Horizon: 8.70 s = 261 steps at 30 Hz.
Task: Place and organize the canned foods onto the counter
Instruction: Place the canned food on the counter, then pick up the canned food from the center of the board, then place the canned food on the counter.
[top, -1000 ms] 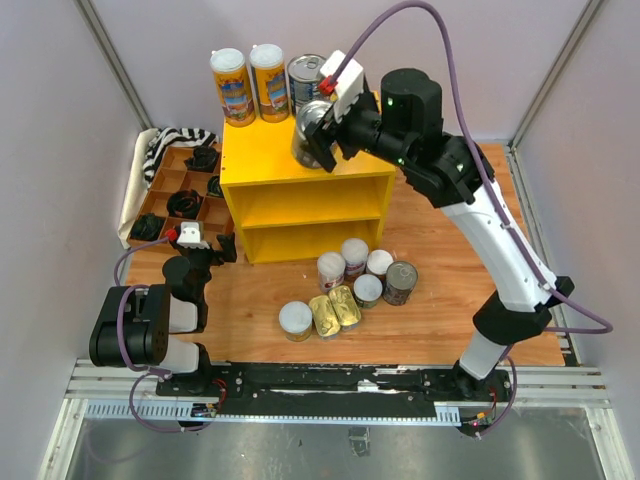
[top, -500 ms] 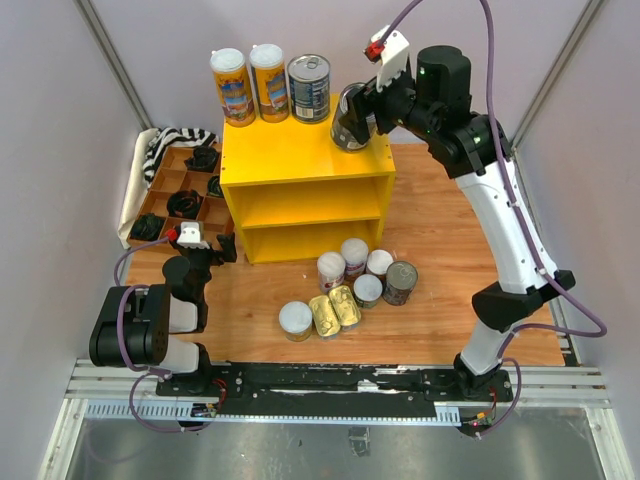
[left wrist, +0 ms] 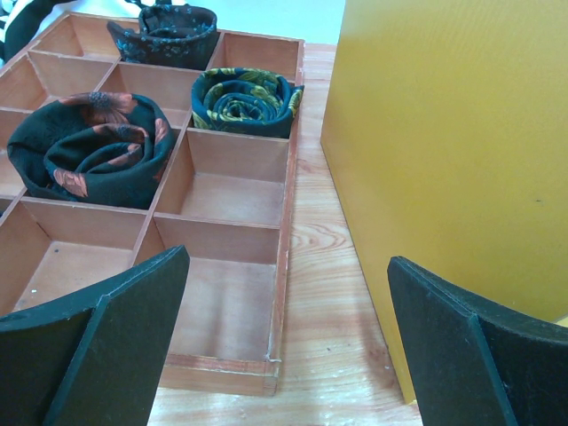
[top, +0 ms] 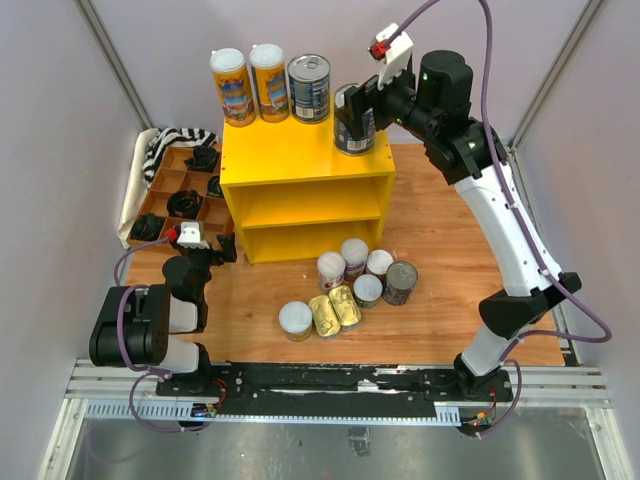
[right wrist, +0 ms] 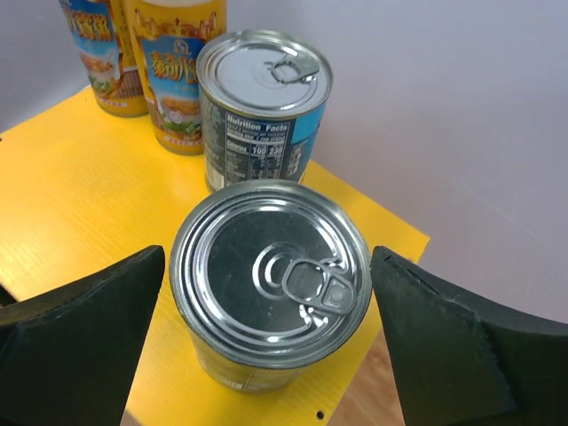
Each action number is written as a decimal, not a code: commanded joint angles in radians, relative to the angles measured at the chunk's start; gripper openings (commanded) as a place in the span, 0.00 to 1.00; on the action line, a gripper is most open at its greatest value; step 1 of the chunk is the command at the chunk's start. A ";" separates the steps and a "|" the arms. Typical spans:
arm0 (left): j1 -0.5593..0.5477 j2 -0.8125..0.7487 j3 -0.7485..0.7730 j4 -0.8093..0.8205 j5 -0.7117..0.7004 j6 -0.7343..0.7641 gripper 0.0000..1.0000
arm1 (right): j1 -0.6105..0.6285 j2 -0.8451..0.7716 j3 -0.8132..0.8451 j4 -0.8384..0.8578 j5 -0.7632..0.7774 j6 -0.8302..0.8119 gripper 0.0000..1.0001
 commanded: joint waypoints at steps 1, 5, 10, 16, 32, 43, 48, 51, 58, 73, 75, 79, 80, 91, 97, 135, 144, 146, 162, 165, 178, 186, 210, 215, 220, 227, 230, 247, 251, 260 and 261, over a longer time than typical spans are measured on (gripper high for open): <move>-0.005 0.008 0.011 0.016 0.005 0.013 1.00 | -0.011 -0.118 -0.213 0.149 0.031 0.056 0.99; -0.006 0.008 0.012 0.016 0.006 0.013 1.00 | -0.011 -0.224 -0.391 0.289 0.068 0.063 0.99; -0.005 0.008 0.011 0.016 0.005 0.013 1.00 | -0.011 -0.263 -0.476 0.345 0.080 0.074 0.99; -0.005 0.006 0.011 0.016 0.006 0.013 1.00 | -0.010 -0.239 -0.499 0.368 0.061 0.095 0.99; -0.005 0.008 0.011 0.015 0.006 0.013 1.00 | -0.012 -0.170 -0.534 0.430 0.139 0.105 0.60; -0.005 0.008 0.011 0.016 0.006 0.012 1.00 | -0.028 -0.038 -0.422 0.438 0.202 0.069 0.53; -0.005 0.007 0.011 0.016 0.006 0.013 1.00 | -0.053 -0.012 -0.405 0.445 0.199 0.079 0.51; -0.005 0.007 0.011 0.017 0.005 0.013 1.00 | -0.069 0.005 -0.392 0.445 0.189 0.086 0.51; -0.005 0.007 0.011 0.016 0.005 0.012 1.00 | -0.094 0.047 -0.357 0.446 0.162 0.101 0.50; -0.005 0.008 0.010 0.016 0.006 0.013 1.00 | -0.087 0.121 -0.268 0.421 0.075 0.130 0.50; -0.005 0.008 0.011 0.017 0.006 0.013 1.00 | -0.081 0.126 -0.259 0.417 0.074 0.129 0.50; -0.005 0.007 0.011 0.016 0.006 0.013 1.00 | -0.076 0.123 -0.260 0.416 0.075 0.130 0.52; -0.006 0.007 0.011 0.017 0.005 0.012 1.00 | -0.076 0.121 -0.262 0.417 0.074 0.129 0.52; -0.005 0.008 0.012 0.016 0.005 0.013 1.00 | -0.058 0.097 -0.284 0.419 0.053 0.135 0.53; -0.005 0.008 0.011 0.016 0.006 0.012 1.00 | -0.050 0.087 -0.294 0.420 0.052 0.138 0.54; -0.006 0.007 0.011 0.016 0.006 0.012 1.00 | 0.084 -0.656 -0.997 0.564 0.253 0.182 0.98; -0.005 0.007 0.011 0.017 0.006 0.013 1.00 | 0.489 -0.742 -1.285 0.616 0.233 0.073 0.98; -0.005 0.008 0.010 0.016 0.006 0.013 1.00 | 0.519 -0.726 -1.339 0.635 0.215 0.117 0.98; -0.005 0.008 0.011 0.016 0.005 0.013 1.00 | 0.579 -0.579 -1.531 0.608 0.503 0.536 0.99; -0.006 0.007 0.011 0.016 0.006 0.012 1.00 | 0.583 -0.539 -1.522 0.581 0.540 0.580 0.99; -0.006 0.008 0.010 0.017 0.005 0.012 1.00 | 0.583 -0.432 -1.564 0.642 0.569 0.647 0.99; -0.006 0.008 0.011 0.017 0.006 0.013 1.00 | 0.583 -0.369 -1.545 0.739 0.553 0.590 0.88; -0.005 0.007 0.011 0.016 0.005 0.013 1.00 | 0.520 -0.190 -1.468 0.876 0.556 0.475 0.89; -0.005 0.007 0.010 0.016 0.006 0.013 1.00 | 0.492 -0.157 -1.450 0.908 0.519 0.469 0.89; -0.005 0.008 0.011 0.016 0.006 0.012 1.00 | 0.485 -0.119 -1.425 0.923 0.497 0.450 0.84; -0.005 0.007 0.011 0.016 0.006 0.012 1.00 | 0.483 -0.111 -1.420 0.935 0.421 0.423 0.53; -0.006 0.008 0.011 0.016 0.005 0.012 1.00 | 0.483 -0.133 -1.406 0.923 0.375 0.408 0.43; -0.005 0.006 0.011 0.017 0.006 0.013 1.00 | 0.485 -0.462 -1.035 0.686 0.172 0.145 0.05; -0.005 0.011 0.010 0.027 0.006 0.013 1.00 | 0.485 -0.480 -0.886 0.642 0.180 0.109 0.04; -0.006 0.007 0.010 0.019 0.006 0.013 1.00 | 0.478 -0.237 -0.323 0.317 0.225 -0.011 0.01; -0.006 0.007 0.010 0.019 0.005 0.013 1.00 | 0.473 -0.198 -0.256 0.281 0.230 -0.020 0.02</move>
